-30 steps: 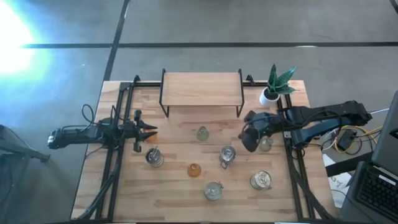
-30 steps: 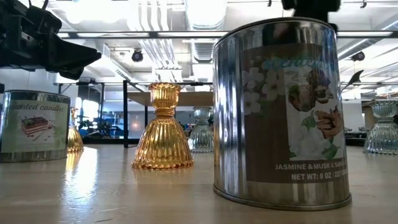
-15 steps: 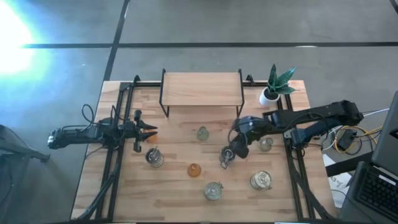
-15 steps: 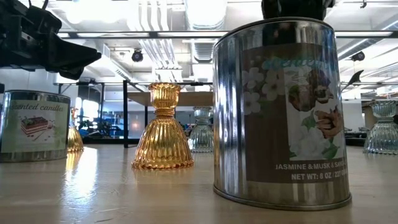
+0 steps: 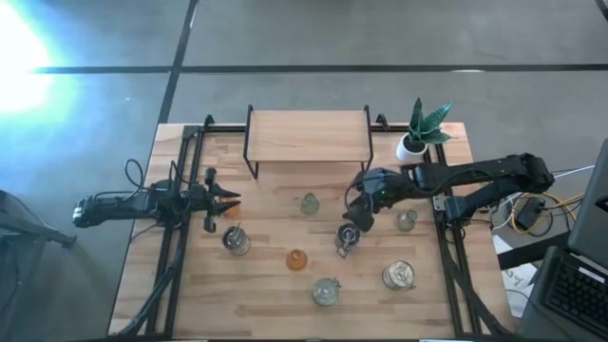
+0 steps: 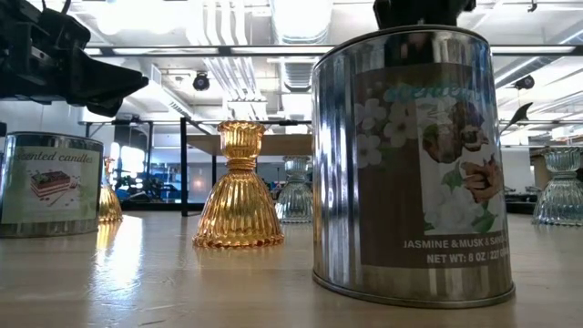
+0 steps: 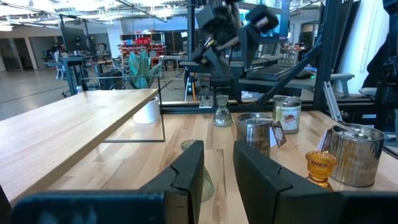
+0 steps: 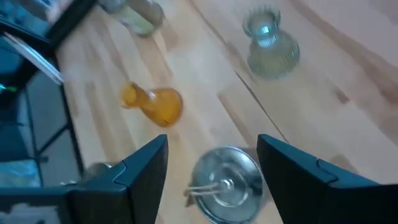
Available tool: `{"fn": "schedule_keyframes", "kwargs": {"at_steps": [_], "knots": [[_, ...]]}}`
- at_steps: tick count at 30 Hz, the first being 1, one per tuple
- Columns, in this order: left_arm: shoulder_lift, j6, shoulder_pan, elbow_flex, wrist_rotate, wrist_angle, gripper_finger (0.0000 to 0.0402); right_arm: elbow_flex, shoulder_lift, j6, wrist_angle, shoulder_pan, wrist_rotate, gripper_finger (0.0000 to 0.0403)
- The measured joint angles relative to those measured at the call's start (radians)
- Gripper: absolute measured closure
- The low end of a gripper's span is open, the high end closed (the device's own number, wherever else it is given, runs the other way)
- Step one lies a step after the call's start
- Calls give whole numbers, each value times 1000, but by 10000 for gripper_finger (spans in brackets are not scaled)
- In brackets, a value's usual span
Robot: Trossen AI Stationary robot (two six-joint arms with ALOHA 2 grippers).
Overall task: Pick & Place candle stick holders
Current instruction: Put the right green scented candle on the shelf
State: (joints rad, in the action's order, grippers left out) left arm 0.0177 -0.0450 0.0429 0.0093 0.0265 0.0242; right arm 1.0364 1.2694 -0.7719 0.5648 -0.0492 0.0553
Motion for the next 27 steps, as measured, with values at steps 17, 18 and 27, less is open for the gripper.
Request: {"fn": "schedule_keyframes", "kwargs": {"at_steps": [17,18,27], "knots": [[0,0,0,0,0,0,310,233,-122,-277,596,-66,45,34],[0,0,0,0,0,0,310,236,-129,-310,605,-88,35,21],[0,0,0,0,0,0,310,192,-135,-633,614,-333,-116,4]]}}
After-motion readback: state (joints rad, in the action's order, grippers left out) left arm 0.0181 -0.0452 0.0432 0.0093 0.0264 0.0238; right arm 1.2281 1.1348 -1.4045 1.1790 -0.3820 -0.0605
